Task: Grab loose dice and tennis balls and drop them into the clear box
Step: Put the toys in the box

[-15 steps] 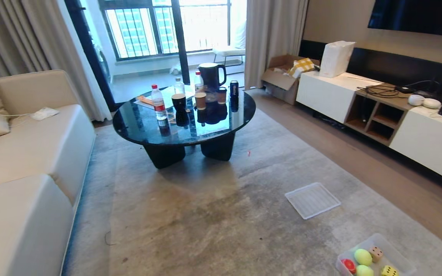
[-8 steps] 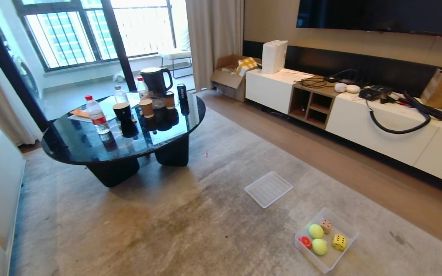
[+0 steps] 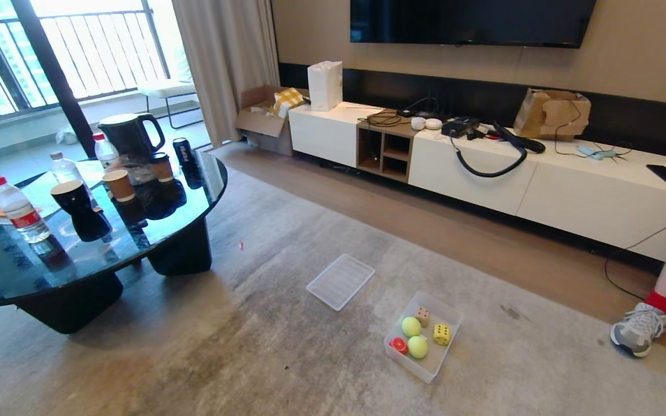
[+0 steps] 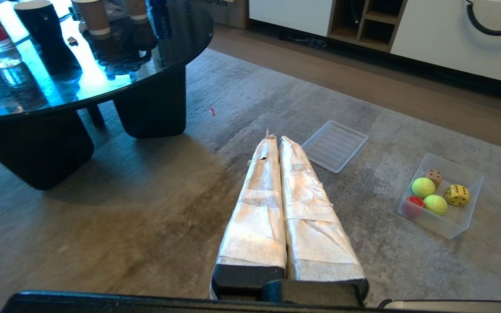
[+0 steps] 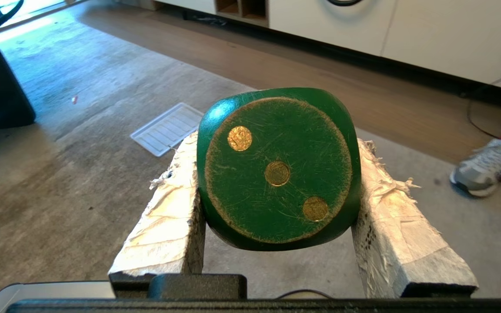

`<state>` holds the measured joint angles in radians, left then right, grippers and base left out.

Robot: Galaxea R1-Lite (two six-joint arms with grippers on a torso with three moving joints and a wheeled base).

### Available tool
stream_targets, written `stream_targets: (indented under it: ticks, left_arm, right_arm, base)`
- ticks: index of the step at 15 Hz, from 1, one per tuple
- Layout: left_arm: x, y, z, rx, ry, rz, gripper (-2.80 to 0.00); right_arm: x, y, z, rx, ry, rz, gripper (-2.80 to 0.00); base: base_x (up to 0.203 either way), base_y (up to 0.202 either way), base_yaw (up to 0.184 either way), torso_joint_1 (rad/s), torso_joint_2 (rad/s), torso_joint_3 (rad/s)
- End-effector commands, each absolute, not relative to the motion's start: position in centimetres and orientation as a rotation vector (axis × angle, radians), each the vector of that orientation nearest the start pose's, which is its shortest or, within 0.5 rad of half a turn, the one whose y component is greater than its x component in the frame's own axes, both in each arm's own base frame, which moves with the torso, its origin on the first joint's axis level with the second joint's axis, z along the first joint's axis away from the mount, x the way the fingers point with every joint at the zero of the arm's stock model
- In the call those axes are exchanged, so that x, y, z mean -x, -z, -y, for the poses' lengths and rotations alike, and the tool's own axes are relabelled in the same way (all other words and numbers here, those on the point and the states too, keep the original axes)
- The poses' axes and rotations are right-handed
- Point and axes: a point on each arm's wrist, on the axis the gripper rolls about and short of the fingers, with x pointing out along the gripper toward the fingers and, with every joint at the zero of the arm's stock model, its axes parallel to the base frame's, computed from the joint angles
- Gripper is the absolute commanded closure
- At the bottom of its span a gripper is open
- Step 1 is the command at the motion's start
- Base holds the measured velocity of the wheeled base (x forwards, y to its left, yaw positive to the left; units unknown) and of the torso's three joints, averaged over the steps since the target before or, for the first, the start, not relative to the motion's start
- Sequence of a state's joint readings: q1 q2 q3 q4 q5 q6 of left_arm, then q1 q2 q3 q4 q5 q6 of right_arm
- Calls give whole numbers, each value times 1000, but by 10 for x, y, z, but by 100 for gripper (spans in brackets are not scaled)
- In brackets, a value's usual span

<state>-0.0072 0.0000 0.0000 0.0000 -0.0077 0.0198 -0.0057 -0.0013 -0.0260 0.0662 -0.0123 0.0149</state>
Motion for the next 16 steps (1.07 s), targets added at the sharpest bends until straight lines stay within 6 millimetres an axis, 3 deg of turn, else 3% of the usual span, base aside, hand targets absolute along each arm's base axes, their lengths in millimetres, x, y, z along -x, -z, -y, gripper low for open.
stream_targets:
  ticks: [1, 16]
  left_arm:
    - [23, -75, 0, -20, 15, 0, 0]
    - [23, -76, 0, -20, 15, 2, 0]
  right_arm:
    - [25, -76, 0, -15, 19, -38, 0]
    - [25, -76, 0, -15, 19, -40, 0]
  base:
    - [2, -1, -83, 2, -1, 5]
    - [0, 0, 0, 0, 0, 0]
